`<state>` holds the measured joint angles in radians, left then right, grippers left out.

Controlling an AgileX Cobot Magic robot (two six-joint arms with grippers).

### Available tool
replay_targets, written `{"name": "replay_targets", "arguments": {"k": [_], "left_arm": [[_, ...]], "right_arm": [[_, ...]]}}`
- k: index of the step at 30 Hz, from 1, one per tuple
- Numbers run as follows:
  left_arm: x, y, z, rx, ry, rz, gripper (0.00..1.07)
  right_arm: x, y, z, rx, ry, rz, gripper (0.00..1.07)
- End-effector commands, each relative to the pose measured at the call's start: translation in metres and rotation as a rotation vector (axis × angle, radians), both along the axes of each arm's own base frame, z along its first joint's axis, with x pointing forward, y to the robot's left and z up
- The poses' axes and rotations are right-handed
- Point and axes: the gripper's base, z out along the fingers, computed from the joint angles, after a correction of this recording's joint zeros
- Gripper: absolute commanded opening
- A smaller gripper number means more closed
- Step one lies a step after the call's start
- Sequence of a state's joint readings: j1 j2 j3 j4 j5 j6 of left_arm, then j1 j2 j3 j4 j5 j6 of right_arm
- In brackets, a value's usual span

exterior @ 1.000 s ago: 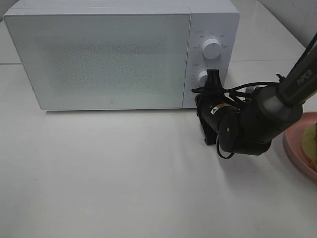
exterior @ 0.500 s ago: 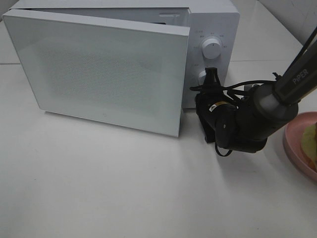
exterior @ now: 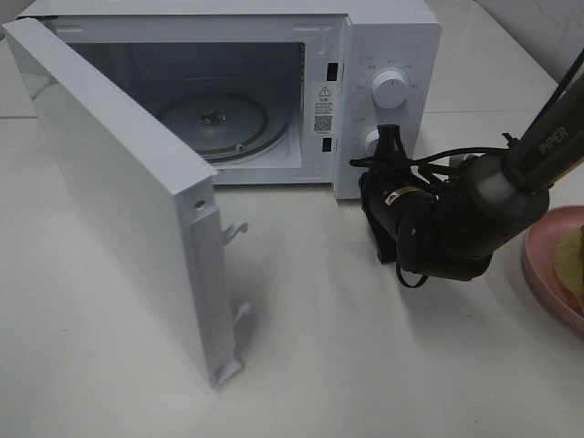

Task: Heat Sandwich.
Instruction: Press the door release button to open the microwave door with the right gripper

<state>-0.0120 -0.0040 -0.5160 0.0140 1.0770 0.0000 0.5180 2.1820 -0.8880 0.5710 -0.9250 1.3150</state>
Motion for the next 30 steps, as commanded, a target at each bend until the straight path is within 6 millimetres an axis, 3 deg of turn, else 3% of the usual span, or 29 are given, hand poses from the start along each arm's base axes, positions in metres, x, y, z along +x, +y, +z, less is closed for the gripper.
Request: {"name": "replay_targets", "arguments": {"k": [1,18,30], "left_arm": [[-0.003,0.000,0.001,0.001,-0.029,0.003,1.00],[-0.003,0.000,0.001,0.001,-0.029,0.003,1.00],[-0.003,0.000,0.001,0.001,-0.029,0.003,1.00]], "right_arm": [[0.028,-0.009,0.040,0.014,-0.300,-0.065,0.00],[0.024,-0.004,0.037,0.022,-0.166,-0.008,0.00],[-0.007,-0.012,0.034,0.023,-0.013,0.039,0.00]]}}
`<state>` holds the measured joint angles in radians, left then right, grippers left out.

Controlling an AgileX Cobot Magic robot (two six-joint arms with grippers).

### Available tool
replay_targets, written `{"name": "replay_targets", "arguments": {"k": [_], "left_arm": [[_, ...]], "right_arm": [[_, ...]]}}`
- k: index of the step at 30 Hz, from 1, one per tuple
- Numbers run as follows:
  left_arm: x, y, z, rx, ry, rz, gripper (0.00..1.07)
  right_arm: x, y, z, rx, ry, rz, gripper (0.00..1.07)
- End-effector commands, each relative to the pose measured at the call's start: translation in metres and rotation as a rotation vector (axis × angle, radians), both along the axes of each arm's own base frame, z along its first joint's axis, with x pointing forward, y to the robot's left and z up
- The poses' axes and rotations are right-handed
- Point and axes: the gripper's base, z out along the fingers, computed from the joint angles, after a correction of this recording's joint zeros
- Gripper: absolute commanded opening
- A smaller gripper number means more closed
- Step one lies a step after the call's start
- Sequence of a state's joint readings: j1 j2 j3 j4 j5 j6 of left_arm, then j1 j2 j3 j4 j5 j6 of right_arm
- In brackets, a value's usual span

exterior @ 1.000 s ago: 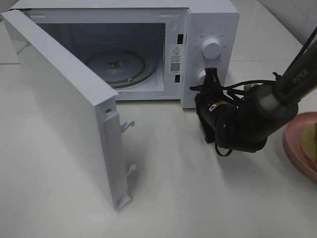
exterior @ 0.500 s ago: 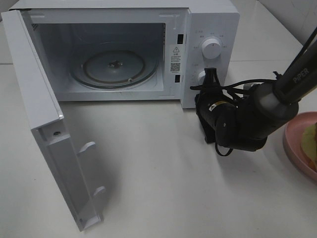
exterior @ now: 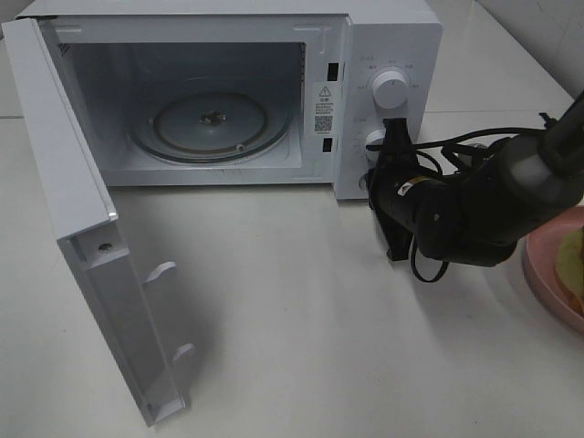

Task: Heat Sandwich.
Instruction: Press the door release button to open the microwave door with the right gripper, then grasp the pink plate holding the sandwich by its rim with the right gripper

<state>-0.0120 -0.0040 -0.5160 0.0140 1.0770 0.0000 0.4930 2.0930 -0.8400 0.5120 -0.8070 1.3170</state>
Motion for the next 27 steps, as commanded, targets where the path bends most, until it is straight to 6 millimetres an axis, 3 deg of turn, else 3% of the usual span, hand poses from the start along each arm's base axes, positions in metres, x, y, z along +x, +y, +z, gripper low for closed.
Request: {"name": "replay_targets", "arguments": {"k": [1,17,27], "left_arm": [[-0.003,0.000,0.001,0.001,-0.029,0.003,1.00],[-0.003,0.000,0.001,0.001,-0.029,0.003,1.00],[-0.003,0.000,0.001,0.001,-0.029,0.003,1.00]], "right_arm": [[-0.005,-0.005,0.019,0.021,-0.055,0.013,0.00],[-0.049,-0.009,0.023,0.008,0.117,0.206,0.00],[-0.068,-0.005,0.053,-0.188,0.183,0.481,0.00]]}}
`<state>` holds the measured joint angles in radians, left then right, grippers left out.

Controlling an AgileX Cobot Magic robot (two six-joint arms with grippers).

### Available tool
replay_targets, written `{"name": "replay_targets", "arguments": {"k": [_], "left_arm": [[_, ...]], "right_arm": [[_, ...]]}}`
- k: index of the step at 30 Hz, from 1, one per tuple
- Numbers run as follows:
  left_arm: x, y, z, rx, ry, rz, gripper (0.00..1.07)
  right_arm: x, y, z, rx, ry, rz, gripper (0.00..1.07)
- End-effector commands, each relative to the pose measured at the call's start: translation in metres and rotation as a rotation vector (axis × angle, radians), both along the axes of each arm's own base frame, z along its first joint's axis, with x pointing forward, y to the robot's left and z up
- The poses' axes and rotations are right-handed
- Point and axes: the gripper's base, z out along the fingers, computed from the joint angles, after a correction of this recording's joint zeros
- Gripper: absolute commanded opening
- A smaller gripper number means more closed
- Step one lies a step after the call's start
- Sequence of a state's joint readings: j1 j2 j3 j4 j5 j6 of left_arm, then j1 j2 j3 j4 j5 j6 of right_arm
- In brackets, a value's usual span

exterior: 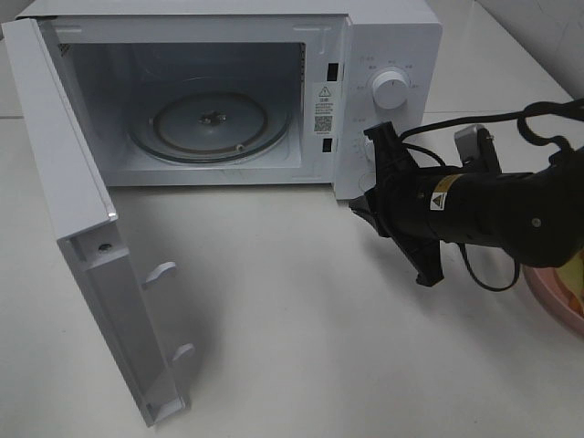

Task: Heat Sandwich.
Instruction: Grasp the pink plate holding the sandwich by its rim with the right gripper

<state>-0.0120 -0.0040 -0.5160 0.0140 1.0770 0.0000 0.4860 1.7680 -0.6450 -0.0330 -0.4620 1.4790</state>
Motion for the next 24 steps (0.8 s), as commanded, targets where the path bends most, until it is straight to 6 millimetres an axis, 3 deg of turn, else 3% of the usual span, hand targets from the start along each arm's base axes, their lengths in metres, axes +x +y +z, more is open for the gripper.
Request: {"name": "replay_targets", "arguments": {"k": [1,8,11,13,18,24], "left_arm": [[-0.003,0.000,0.001,0.001,-0.029,0.003,1.00],[-0.003,0.000,0.001,0.001,-0.029,0.003,1.00],[-0.003,0.000,0.001,0.001,-0.029,0.003,1.00],[-0.003,0.000,0.001,0.001,-0.029,0.003,1.00],[-0.003,0.000,0.001,0.001,-0.029,0.003,1.00],[-0.003,0.000,0.001,0.001,-0.029,0.003,1.00]], "right_arm": [[-0.007,-0.003,0.006,-0.095,0.031,0.084,0.00],[-0.014,-0.009,0.015,-0.260,0.034,0.207,0.00],[-0.013,-0.013,0.024,-0.458,0.062,0.342,0.00],[-0.011,-0.013,0.028,-0.496,0.061,0.374,0.00],[-0.005,-0.010,0.052,-0.698,0.009,0.623,0.00],[-0.010,-0.014,0.056,-0.875,0.029,0.878,0.00]]}}
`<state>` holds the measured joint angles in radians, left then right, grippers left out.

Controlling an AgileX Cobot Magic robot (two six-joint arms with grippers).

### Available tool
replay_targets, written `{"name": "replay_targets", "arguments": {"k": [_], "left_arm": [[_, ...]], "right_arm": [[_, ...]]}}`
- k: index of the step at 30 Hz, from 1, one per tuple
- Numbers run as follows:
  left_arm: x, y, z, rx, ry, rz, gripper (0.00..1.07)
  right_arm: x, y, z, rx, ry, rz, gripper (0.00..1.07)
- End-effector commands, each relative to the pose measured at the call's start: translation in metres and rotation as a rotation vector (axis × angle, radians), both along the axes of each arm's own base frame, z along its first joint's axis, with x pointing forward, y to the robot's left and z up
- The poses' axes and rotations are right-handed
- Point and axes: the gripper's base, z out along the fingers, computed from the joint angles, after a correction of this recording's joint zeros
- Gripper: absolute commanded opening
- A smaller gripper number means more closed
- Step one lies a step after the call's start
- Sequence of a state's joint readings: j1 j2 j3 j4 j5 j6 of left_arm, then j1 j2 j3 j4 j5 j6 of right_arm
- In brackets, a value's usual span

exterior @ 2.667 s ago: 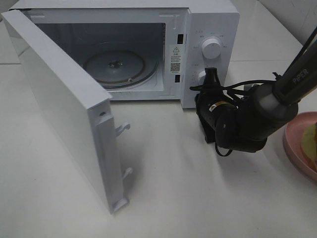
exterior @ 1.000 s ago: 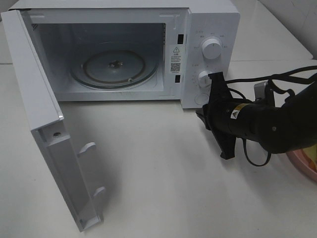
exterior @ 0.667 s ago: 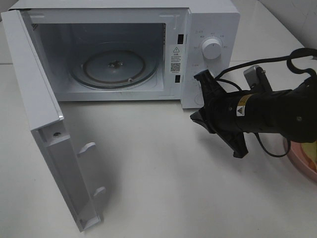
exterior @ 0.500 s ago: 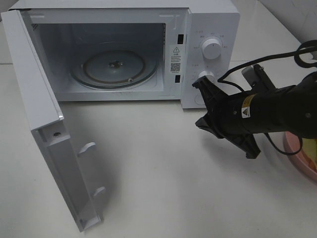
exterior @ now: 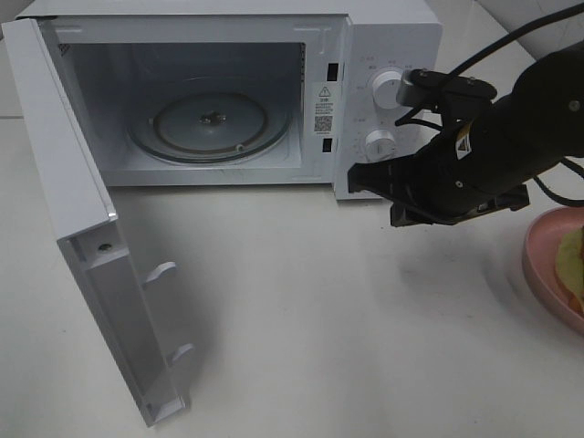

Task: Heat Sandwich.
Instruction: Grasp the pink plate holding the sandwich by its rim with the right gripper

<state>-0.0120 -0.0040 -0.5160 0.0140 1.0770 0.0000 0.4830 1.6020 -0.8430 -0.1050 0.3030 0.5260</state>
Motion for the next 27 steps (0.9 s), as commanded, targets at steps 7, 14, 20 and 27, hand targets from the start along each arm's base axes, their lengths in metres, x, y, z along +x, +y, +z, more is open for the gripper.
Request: {"name": "replay_targets", "arguments": {"k": [7,14,20,27], "left_arm": [[-0.003,0.000,0.001,0.001,-0.029,0.003,1.00],[-0.003,0.000,0.001,0.001,-0.029,0.003,1.00],[-0.003,0.000,0.001,0.001,-0.029,0.003,1.00],[-0.003,0.000,0.001,0.001,-0.029,0.003,1.00]], "right_arm": [[-0.014,-0.012,-0.003,-0.237,0.146,0.268,0.02],[-0.017,-0.026,-0.004,-0.278,0.233,0.235,0.07],[-0.016,-0.053,0.008,-0.291,0.257,0.157,0.19],[-0.018,-0.081,0.035,-0.320,0.162,0.095,0.73]]}}
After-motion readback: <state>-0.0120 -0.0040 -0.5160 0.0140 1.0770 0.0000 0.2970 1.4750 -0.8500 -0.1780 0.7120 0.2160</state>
